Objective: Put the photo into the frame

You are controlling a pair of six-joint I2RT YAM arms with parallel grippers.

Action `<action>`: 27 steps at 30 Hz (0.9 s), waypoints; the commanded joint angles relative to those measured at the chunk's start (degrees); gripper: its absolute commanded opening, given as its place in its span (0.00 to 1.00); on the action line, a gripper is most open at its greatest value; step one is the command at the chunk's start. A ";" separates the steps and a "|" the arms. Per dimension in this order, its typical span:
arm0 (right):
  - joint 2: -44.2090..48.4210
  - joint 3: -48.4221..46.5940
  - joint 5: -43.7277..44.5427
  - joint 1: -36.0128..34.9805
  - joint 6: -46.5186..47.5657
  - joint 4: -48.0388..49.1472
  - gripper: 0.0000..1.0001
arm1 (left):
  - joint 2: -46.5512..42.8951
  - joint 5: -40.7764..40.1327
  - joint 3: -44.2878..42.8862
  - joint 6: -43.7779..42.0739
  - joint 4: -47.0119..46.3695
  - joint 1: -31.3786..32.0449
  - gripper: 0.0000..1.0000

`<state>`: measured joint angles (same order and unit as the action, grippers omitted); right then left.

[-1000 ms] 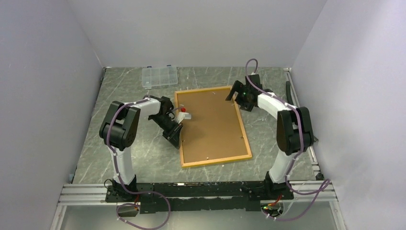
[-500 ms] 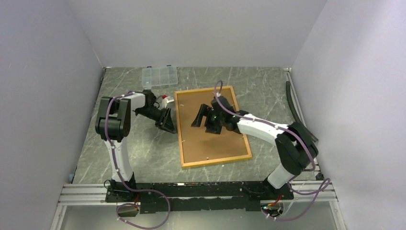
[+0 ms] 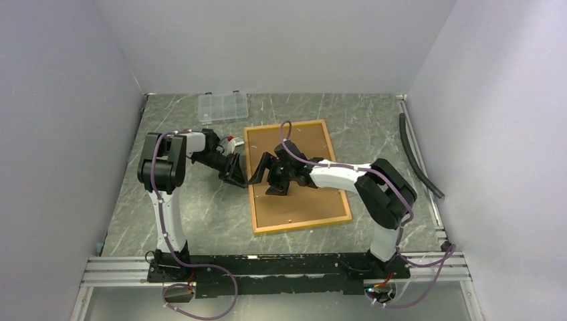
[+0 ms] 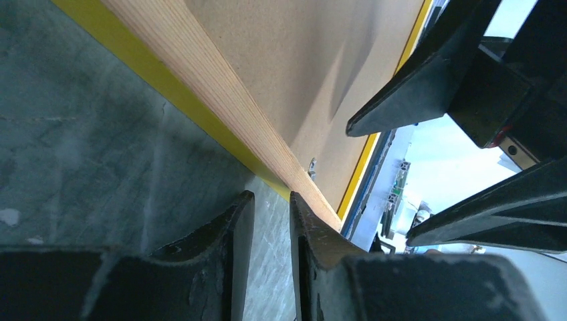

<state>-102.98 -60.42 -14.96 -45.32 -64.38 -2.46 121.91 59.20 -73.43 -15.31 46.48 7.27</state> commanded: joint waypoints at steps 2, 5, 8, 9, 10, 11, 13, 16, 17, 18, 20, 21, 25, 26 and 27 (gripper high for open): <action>-3.77 -3.44 -5.52 -0.46 -2.36 4.57 0.82 | -0.97 1.64 -0.41 -0.03 -0.60 0.03 0.31; -5.23 -3.26 -7.75 -0.55 -3.45 5.97 0.82 | -0.97 1.50 -0.41 -0.24 -0.51 0.03 0.31; -5.90 -3.96 -8.43 -0.76 -3.34 5.35 0.82 | -1.06 1.45 -0.70 -0.24 -0.43 0.03 0.31; -6.15 -4.29 -8.61 -0.88 -3.24 4.98 0.81 | -1.06 1.37 -0.67 -0.23 -0.42 0.03 0.31; -6.46 -4.75 -8.67 -1.03 -3.06 4.55 0.81 | -1.10 1.45 -0.76 -0.24 -0.42 0.03 0.31; -6.78 -5.27 -8.87 -1.19 -2.89 4.01 0.81 | -1.18 1.46 -0.74 -0.21 -0.47 0.07 0.31; -7.26 -6.24 -8.81 -1.48 -2.62 2.86 0.81 | -1.36 1.37 -0.73 -0.30 -0.45 0.04 0.31; -7.44 -6.79 -8.30 -1.62 -2.51 2.72 0.81 | -1.75 1.35 -0.44 -0.57 -0.56 0.04 0.30; -7.45 -6.72 -8.11 -1.67 -2.48 2.72 0.81 | -1.88 1.38 -0.16 -0.78 -0.59 0.08 0.31; -7.52 -6.65 -7.99 -1.65 -2.61 2.72 0.81 | -1.93 1.36 -0.08 -0.88 -0.60 0.11 0.31; -7.51 -6.59 -7.69 -1.61 -2.72 2.72 0.81 | -1.94 1.36 0.13 -1.34 -0.31 0.14 0.30; -7.54 -6.52 -7.63 -1.61 -2.83 2.72 0.81 | -1.94 1.40 0.09 -1.65 -0.14 0.15 0.30; -8.38 -7.32 -8.20 -1.53 -2.87 2.72 0.81 | -1.94 1.72 0.05 -2.02 0.19 0.21 0.30; -8.70 -7.62 -8.42 -1.54 -2.80 2.72 0.81 | -1.94 1.88 0.06 -2.15 0.19 0.29 0.30; -9.08 -8.02 -8.80 -1.49 -2.58 2.72 0.81 | -2.01 1.95 0.12 -2.17 0.20 0.34 0.30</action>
<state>-110.96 -65.43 -22.92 -46.81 -66.72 -0.01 121.89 59.18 -73.41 -15.81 46.13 7.29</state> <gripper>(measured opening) 0.811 0.304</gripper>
